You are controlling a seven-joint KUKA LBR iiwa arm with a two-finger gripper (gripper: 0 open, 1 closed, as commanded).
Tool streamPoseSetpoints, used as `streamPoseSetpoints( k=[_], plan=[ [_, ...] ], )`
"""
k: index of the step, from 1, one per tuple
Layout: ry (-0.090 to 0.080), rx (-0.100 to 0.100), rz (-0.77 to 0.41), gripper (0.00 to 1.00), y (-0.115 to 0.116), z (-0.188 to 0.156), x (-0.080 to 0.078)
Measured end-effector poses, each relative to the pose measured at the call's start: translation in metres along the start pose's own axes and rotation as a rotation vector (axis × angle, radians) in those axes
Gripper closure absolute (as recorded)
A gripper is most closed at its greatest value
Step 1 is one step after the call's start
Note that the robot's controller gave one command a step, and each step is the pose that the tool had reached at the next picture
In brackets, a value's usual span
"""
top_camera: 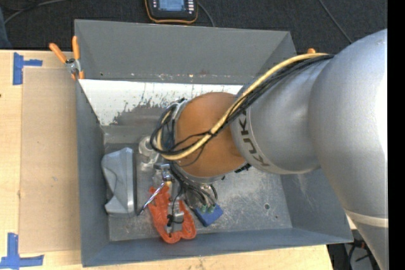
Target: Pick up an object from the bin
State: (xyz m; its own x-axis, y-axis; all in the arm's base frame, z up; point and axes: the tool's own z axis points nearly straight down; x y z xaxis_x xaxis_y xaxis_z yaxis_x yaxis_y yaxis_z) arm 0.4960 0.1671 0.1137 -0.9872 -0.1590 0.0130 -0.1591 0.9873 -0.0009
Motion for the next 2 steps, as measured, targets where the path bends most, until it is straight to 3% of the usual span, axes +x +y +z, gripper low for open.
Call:
streamPoseSetpoints(
  k=[1,2],
  plan=[
    [-0.004,0.001,-0.302,1.0,0.0462,-0.1555,-0.0327],
    [-0.004,0.001,-0.301,1.0,0.0458,-0.1555,-0.0327]
  ],
)
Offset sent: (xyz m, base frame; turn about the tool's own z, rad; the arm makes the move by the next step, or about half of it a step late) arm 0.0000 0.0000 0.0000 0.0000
